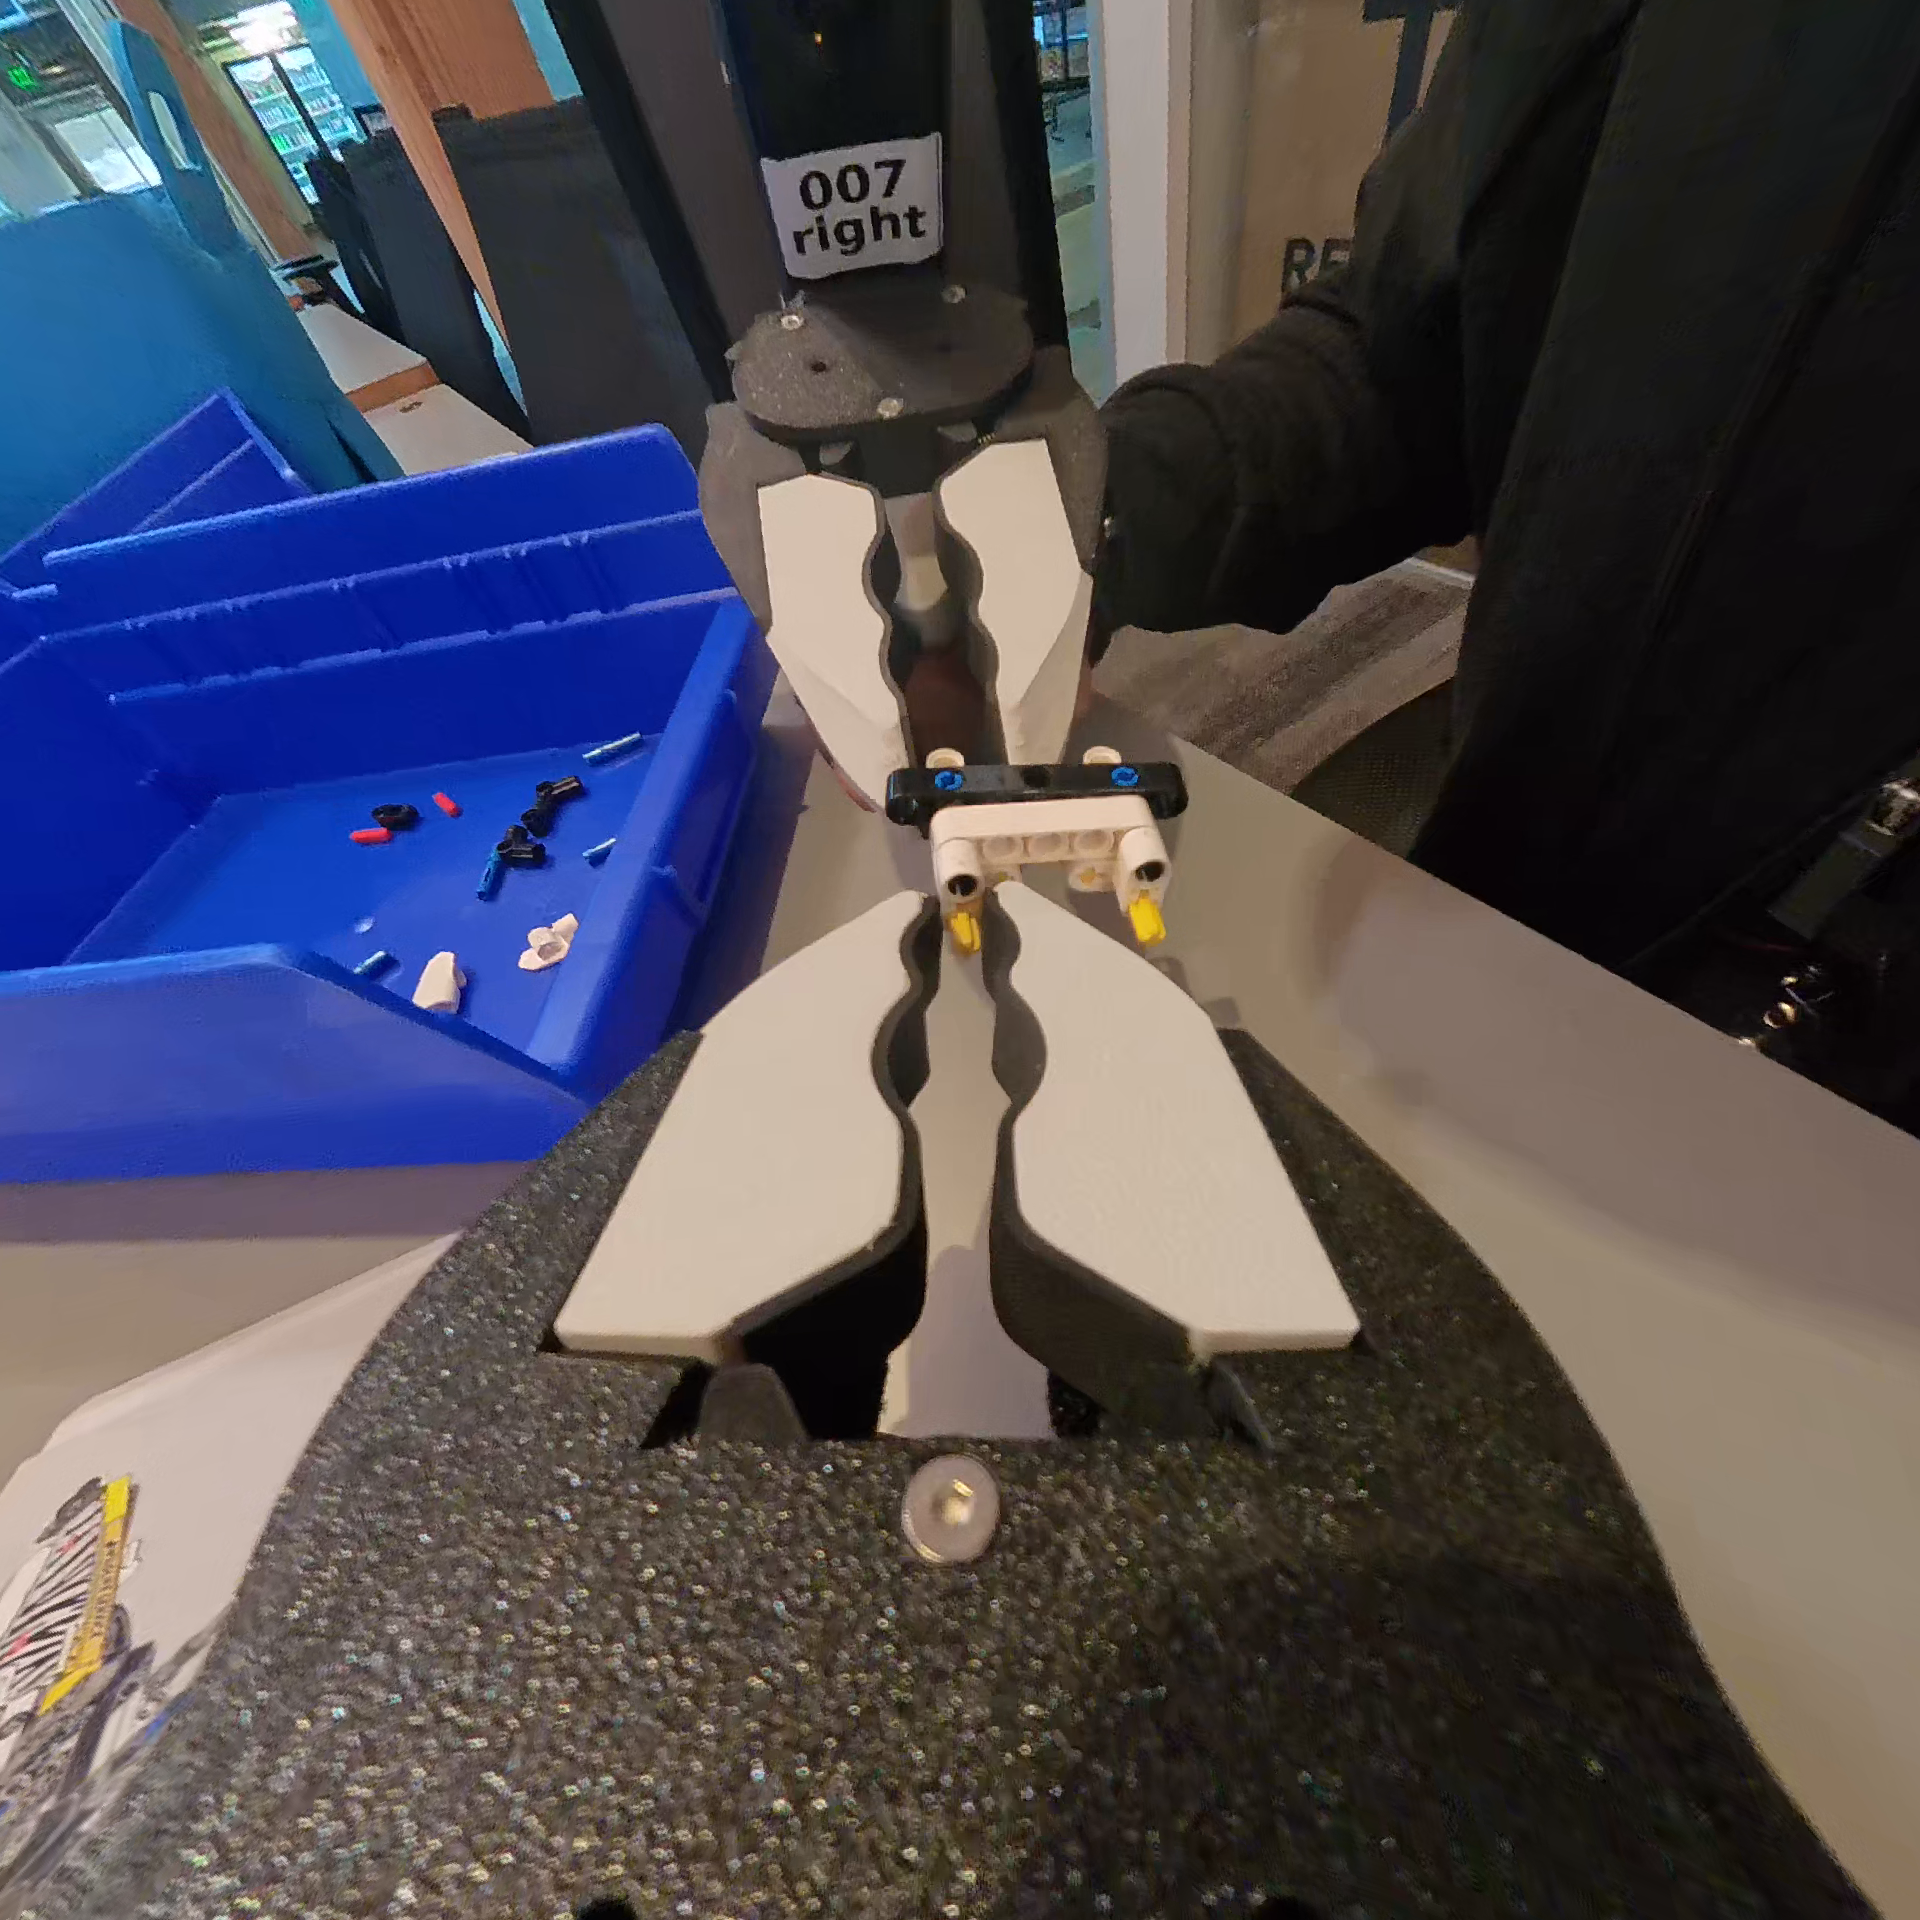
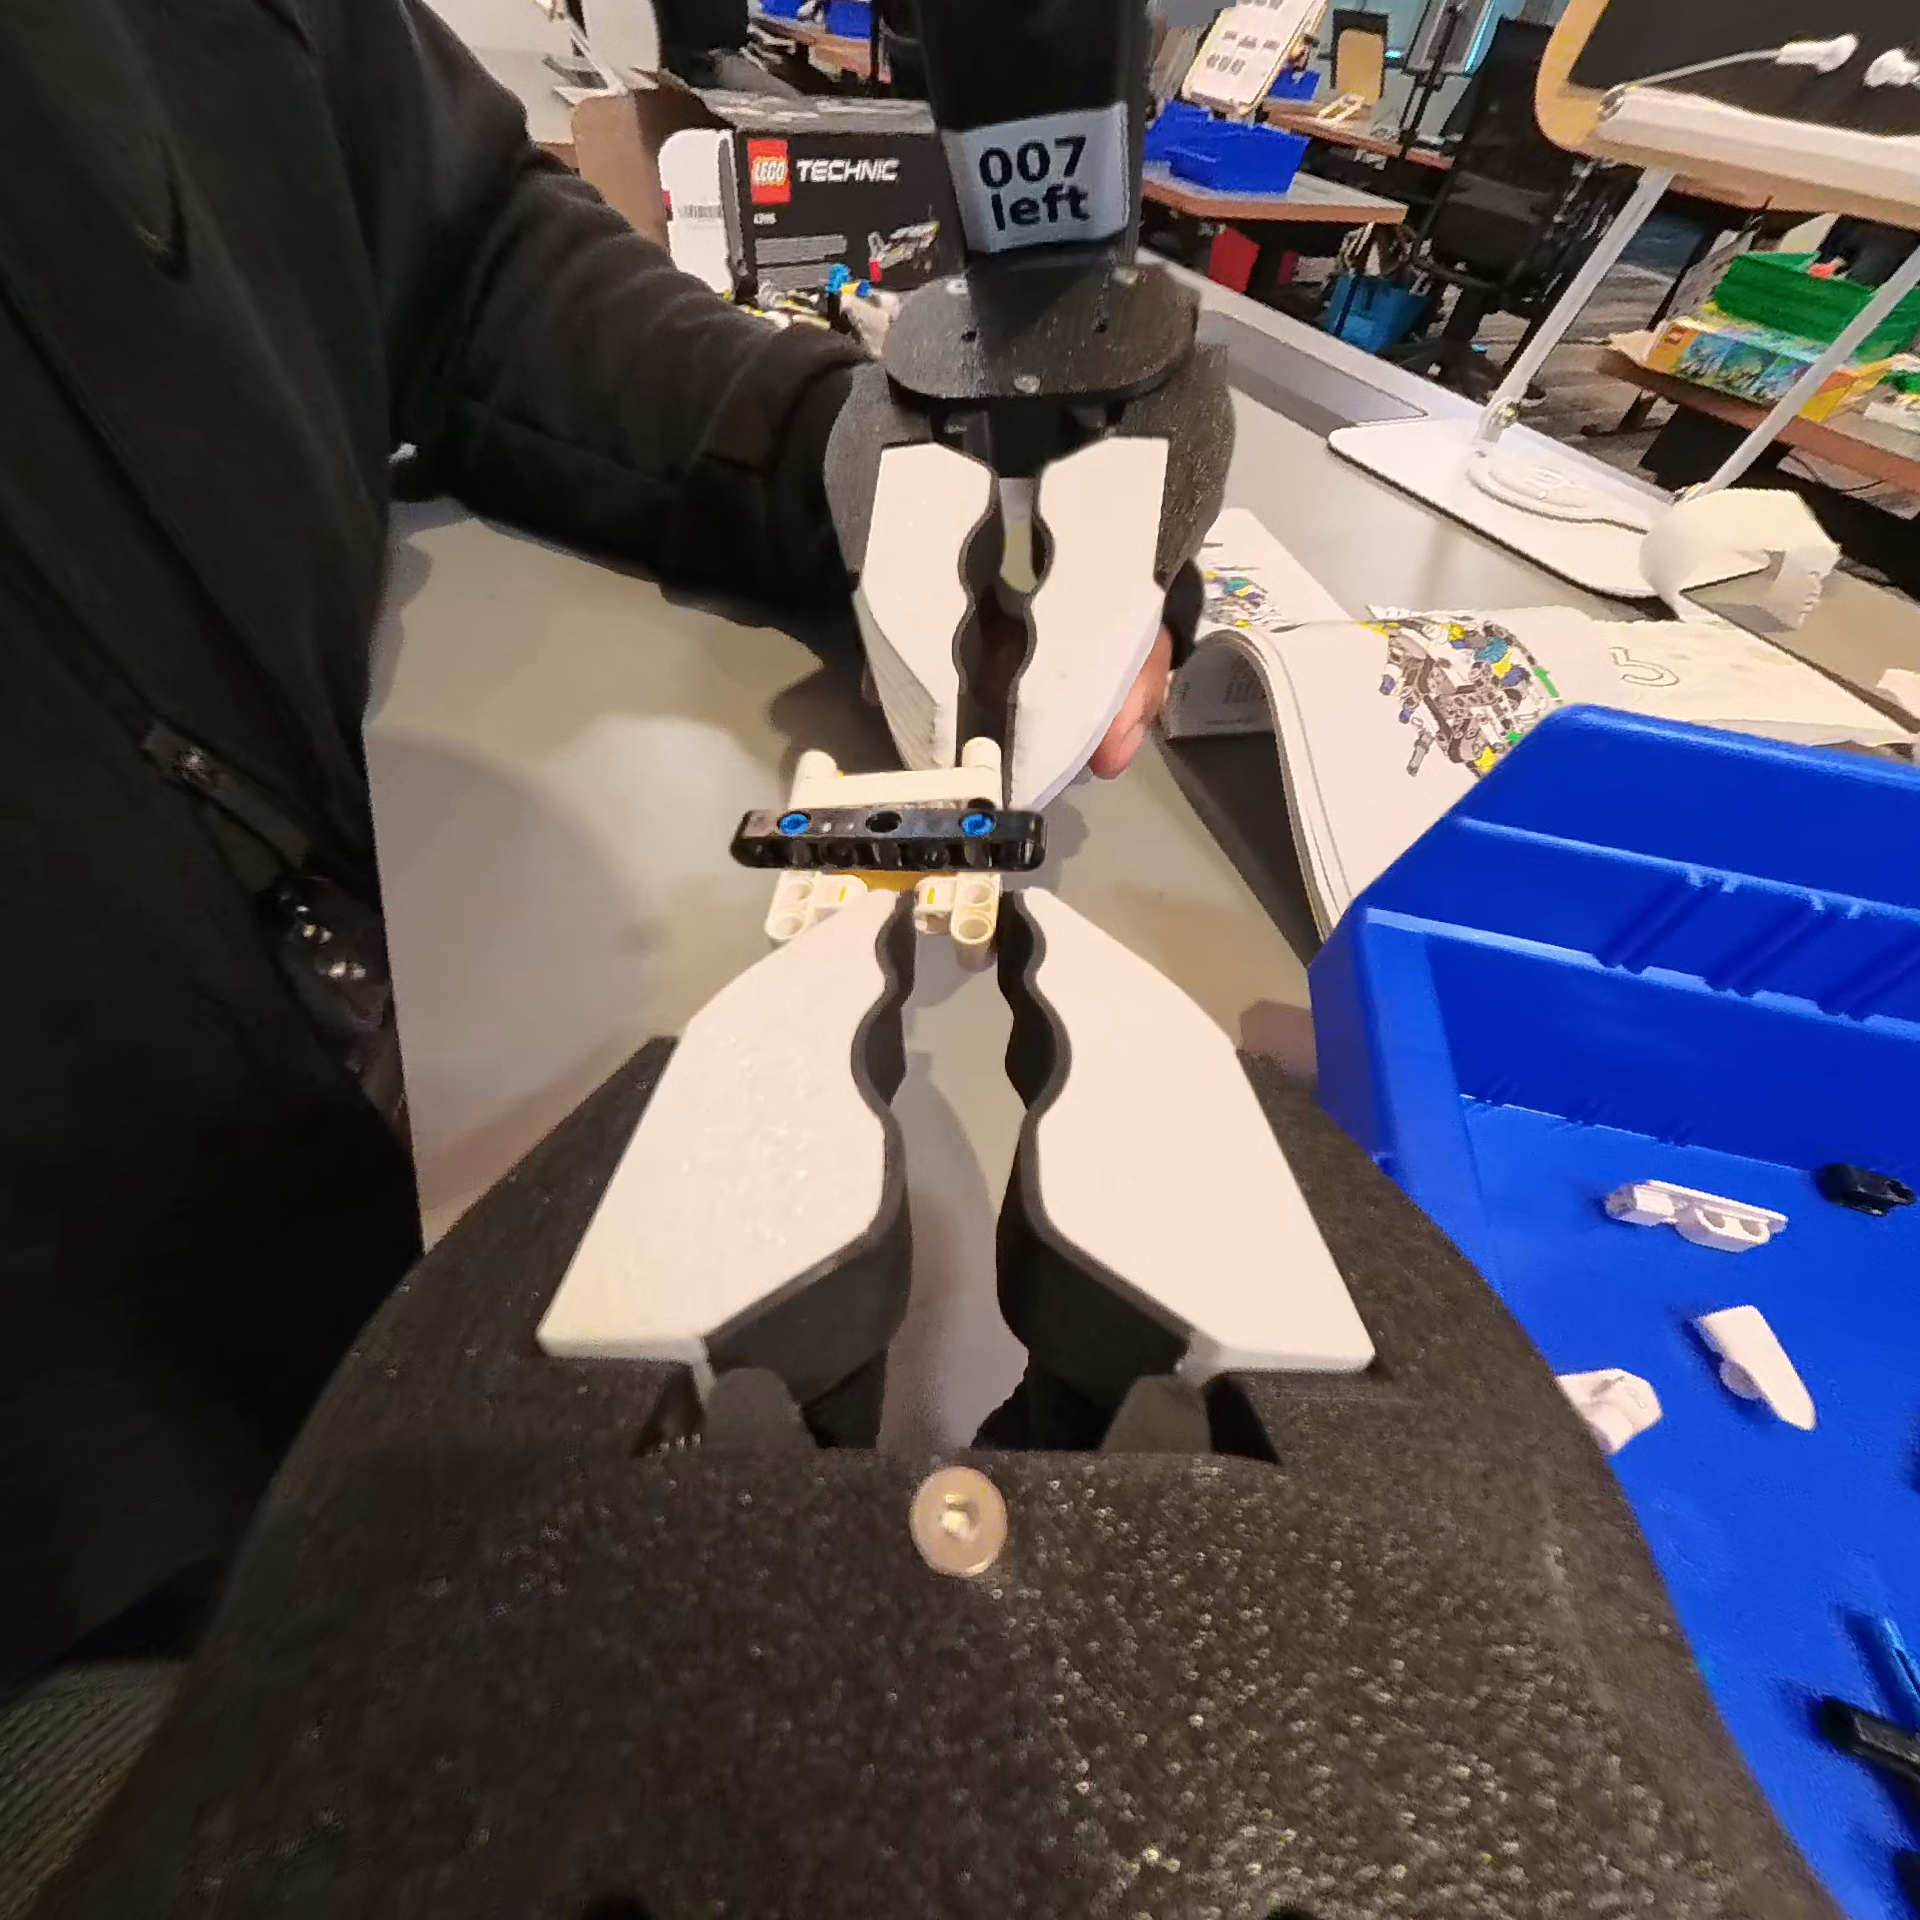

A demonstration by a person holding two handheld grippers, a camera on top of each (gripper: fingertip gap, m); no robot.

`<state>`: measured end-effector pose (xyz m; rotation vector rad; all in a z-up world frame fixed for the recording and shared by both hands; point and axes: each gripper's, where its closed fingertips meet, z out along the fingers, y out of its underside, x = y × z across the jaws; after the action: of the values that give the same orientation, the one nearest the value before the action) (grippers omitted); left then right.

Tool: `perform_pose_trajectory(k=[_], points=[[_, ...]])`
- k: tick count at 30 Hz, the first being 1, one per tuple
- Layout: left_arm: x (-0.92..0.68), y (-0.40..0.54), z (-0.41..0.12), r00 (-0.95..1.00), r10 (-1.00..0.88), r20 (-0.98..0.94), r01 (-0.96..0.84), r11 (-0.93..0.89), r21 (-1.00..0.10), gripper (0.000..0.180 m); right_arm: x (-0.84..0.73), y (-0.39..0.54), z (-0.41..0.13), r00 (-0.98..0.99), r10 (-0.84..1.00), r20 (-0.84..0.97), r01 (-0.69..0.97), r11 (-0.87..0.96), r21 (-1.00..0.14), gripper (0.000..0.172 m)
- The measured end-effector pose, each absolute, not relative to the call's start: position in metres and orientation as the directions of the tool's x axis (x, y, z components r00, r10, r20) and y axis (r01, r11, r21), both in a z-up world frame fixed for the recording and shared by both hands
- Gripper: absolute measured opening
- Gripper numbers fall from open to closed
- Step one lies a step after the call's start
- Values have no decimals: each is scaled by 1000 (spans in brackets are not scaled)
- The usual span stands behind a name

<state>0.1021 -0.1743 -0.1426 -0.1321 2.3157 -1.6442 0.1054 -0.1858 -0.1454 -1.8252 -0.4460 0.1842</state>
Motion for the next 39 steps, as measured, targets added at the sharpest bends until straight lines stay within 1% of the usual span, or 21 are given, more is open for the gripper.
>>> perform_pose_trajectory(k=[2,3,4,5,7,9,15,21,28,34,39], points=[[101,-167,-144,-950,-252,-182,90,338,-937,9,109,-190,-146,914,395,96,206,-248,-946,16],[106,-155,-141,-940,-298,-164,66,313,-947,9,115,-194,-143,922,379,76,177,-239,-955,16],[105,-148,-138,-944,-304,-127,40,279,-960,8,117,-197,-142,922,384,48,149,-238,-960,16],[100,-148,-143,-952,-281,-119,33,293,-955,5,115,-197,-144,917,397,43,155,-253,-955,16],[96,-150,-152,-950,-271,-156,53,352,-934,6,112,-195,-151,909,412,60,193,-288,-938,16],[97,-149,-150,-953,-275,-130,33,330,-944,5,112,-194,-151,910,413,44,178,-292,-940,16],[96,-147,-155,-953,-271,-132,25,366,-930,5,114,-190,-157,914,406,24,174,-337,-925,16],[95,-143,-164,-947,-282,-151,18,425,-905,5,117,-186,-165,927,373,43,198,-389,-900,16],[98,-136,-174,-932,-330,-149,-33,488,-872,5,123,-182,-171,951,303,69,205,-445,-872,16],[99,-135,-174,-930,-343,-134,-53,483,-874,5,124,-180,-180,953,288,96,233,-490,-840,16],[99,-131,-176,-922,-367,-125,-78,490,-868,5,136,-184,-181,964,239,120,230,-514,-826,19]])
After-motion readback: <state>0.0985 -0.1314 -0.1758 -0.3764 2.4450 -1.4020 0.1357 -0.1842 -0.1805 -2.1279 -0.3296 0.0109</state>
